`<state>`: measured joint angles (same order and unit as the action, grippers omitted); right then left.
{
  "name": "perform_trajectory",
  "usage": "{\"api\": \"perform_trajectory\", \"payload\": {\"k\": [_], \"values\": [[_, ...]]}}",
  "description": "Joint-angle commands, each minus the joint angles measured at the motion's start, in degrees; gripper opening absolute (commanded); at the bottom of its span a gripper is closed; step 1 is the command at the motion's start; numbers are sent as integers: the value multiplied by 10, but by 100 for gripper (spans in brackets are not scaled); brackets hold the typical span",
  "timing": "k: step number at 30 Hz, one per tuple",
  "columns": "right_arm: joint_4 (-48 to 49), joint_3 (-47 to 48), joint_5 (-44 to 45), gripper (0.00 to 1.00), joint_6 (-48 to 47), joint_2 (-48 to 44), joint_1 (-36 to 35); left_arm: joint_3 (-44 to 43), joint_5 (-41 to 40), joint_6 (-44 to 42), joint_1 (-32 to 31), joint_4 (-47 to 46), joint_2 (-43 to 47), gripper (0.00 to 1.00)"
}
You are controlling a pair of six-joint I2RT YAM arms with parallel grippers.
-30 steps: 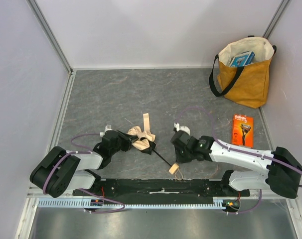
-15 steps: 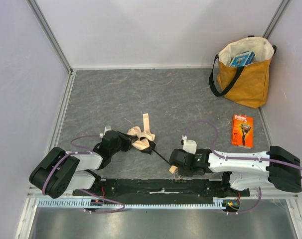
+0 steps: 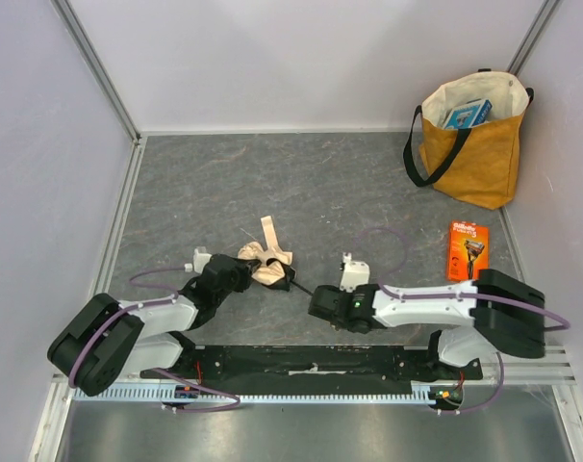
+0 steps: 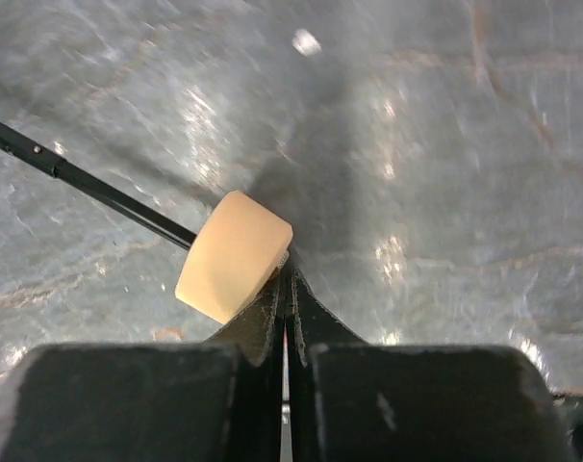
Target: Put away the umbrella
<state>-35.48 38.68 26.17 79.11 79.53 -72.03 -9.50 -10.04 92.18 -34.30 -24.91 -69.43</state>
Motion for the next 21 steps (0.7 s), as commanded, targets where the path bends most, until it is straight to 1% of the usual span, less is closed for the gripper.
{"api": "perform_trajectory", "payload": {"k": [1, 2, 4, 6, 7, 9, 14, 16, 18, 21], "values": [[230, 84, 86, 0, -132, 102, 11, 18, -4, 7, -44, 104, -12, 2], [249, 105, 93, 0, -161, 123, 14, 21, -9, 8, -51, 104, -10, 2], [312, 119, 85, 0, -220, 143, 31, 29, -12, 13, -59, 100, -8, 2], [390, 109, 48, 0, -281, 146, 45, 35, -6, 13, -60, 90, -11, 2], [380, 109, 57, 0, -280, 142, 49, 37, -4, 15, -62, 88, -11, 2], [356, 97, 61, 0, -255, 124, 58, 40, -9, 14, -62, 89, -4, 2], [164, 43, 80, 0, -152, 48, 77, 26, -53, 19, -60, 140, 31, 2], [144, -15, 49, 0, -130, -10, 89, 10, -62, 27, -60, 170, 36, 2], [99, -76, 57, 0, -107, -104, 100, 4, -63, 39, -60, 180, 36, 2], [20, -113, 70, 0, -95, -205, 108, -1, -65, 48, -60, 181, 27, 2]]}}
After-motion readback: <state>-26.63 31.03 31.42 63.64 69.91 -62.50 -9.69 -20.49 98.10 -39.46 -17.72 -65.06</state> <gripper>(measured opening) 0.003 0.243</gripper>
